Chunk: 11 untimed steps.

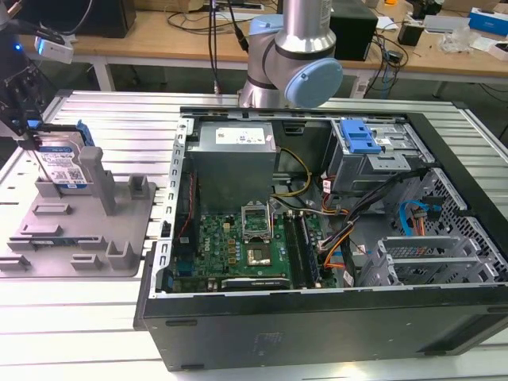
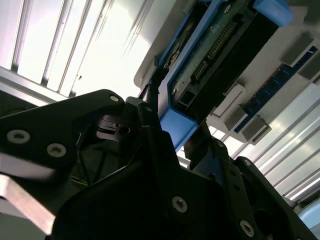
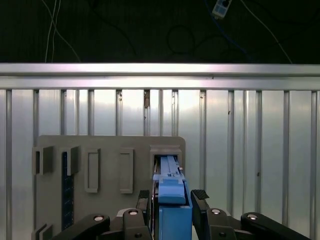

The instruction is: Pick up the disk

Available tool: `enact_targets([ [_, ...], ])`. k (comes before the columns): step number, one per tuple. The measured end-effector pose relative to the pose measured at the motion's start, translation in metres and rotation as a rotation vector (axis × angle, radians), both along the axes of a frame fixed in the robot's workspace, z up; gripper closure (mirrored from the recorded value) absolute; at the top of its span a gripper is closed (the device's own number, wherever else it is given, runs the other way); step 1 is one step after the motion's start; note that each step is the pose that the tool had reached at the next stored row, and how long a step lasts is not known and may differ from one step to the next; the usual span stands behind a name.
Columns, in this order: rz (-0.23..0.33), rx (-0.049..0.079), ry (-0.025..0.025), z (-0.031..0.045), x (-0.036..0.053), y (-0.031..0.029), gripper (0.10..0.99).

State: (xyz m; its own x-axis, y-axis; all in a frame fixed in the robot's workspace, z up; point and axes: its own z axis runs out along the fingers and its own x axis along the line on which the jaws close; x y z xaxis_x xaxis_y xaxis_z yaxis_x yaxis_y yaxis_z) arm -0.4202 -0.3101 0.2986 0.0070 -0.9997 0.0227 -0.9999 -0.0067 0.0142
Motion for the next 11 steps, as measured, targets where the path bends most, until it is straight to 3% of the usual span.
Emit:
enact_targets([
  [11, -0.019, 0.004, 0.0000, 0.0000, 0.0004, -0.0013, 0.631],
])
